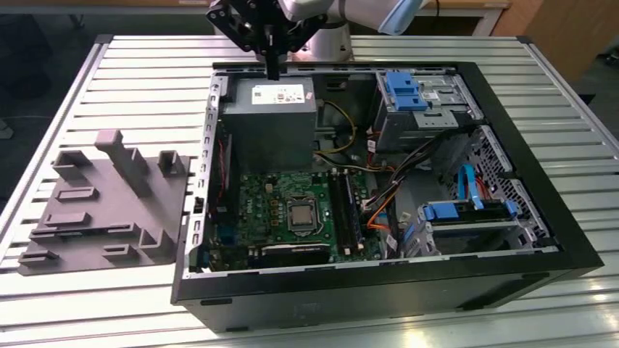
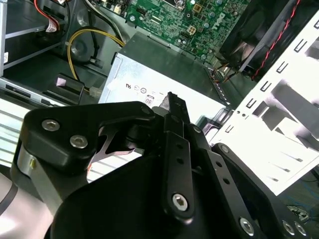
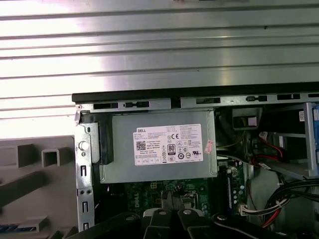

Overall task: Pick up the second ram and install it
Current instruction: 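Reach for the second ram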

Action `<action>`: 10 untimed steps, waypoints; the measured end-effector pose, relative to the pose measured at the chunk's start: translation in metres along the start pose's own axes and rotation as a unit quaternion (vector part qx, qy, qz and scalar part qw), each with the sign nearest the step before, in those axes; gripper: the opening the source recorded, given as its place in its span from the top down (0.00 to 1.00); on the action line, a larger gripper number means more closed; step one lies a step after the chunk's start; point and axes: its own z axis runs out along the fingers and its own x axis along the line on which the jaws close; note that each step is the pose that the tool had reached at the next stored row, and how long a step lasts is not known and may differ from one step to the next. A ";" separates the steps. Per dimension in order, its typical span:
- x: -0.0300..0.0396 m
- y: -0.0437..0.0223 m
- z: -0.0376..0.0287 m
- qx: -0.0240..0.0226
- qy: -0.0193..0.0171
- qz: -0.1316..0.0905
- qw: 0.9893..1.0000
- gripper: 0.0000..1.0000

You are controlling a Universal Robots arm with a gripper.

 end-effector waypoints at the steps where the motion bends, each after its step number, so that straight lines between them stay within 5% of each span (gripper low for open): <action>1: 0.0002 0.0000 0.0000 0.000 0.000 0.000 1.000 0.89; 10: 0.0033 -0.0003 0.0000 0.000 0.000 0.000 1.000 0.89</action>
